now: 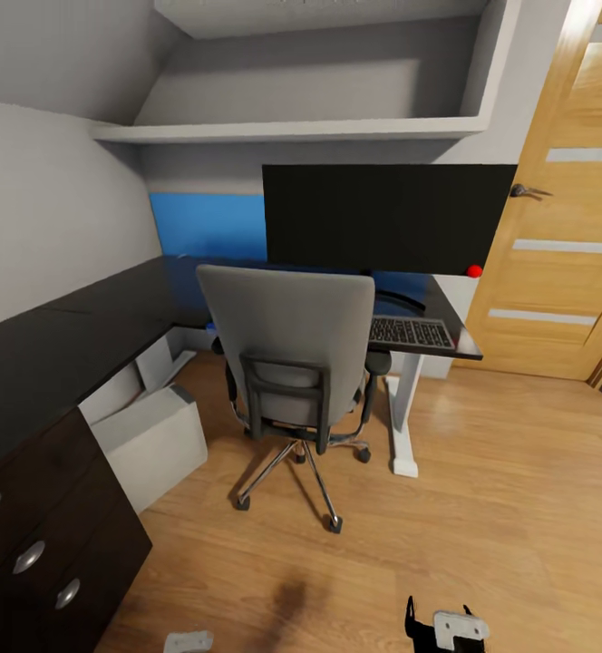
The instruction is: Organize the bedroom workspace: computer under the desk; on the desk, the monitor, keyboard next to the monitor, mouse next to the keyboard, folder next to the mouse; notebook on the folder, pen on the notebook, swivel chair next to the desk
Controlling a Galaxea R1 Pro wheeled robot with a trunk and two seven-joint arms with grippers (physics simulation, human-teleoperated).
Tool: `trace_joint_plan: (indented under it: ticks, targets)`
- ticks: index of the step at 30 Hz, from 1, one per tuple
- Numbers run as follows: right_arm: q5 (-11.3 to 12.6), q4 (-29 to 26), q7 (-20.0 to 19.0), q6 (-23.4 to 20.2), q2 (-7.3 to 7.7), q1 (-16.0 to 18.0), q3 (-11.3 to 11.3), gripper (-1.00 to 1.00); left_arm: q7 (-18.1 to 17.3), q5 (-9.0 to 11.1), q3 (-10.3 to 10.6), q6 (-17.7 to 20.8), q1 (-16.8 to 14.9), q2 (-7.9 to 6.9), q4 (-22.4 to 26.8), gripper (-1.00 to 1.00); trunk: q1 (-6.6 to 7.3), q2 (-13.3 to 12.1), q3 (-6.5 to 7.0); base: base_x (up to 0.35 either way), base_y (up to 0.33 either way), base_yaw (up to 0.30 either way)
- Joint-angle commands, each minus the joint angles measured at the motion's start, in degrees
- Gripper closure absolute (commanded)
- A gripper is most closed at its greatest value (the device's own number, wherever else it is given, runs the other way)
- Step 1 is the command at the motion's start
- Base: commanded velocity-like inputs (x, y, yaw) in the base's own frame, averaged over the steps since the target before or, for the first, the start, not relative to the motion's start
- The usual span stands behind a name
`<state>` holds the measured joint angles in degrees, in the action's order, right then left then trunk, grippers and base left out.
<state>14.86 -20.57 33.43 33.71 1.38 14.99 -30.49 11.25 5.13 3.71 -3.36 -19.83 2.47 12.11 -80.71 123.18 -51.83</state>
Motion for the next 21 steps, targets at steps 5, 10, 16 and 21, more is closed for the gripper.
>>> trace_joint_plan:
  ticks: [5,10,16,21]
  targets:
    - [0.53,5.00,-8.14,0.22,0.13,0.04,-0.47,-1.00,0.33,0.58,0.42,-15.15,0.19,-1.11,-9.05,-1.00,1.11,-2.00,0.85,0.000,0.000,0.000]
    - [0.59,9.60,-10.64,0.20,-0.24,0.04,-0.75,-1.00,0.52,0.65,0.36,-25.86,5.43,-2.42,-10.58,-1.00,2.21,-4.00,1.75,0.000,0.000,0.000]
    - [0.66,14.07,-15.61,0.05,-0.52,0.04,-0.82,-1.00,0.73,0.73,0.34,-32.64,9.10,-3.13,-10.87,-1.00,3.53,-6.41,2.83,0.000,0.000,0.000]
    - [0.73,16.66,-21.37,-0.16,-0.51,0.04,-0.70,-1.00,0.79,0.81,0.34,-39.61,12.81,-4.16,-10.93,-1.00,4.63,-8.42,3.73,0.000,0.000,0.000]
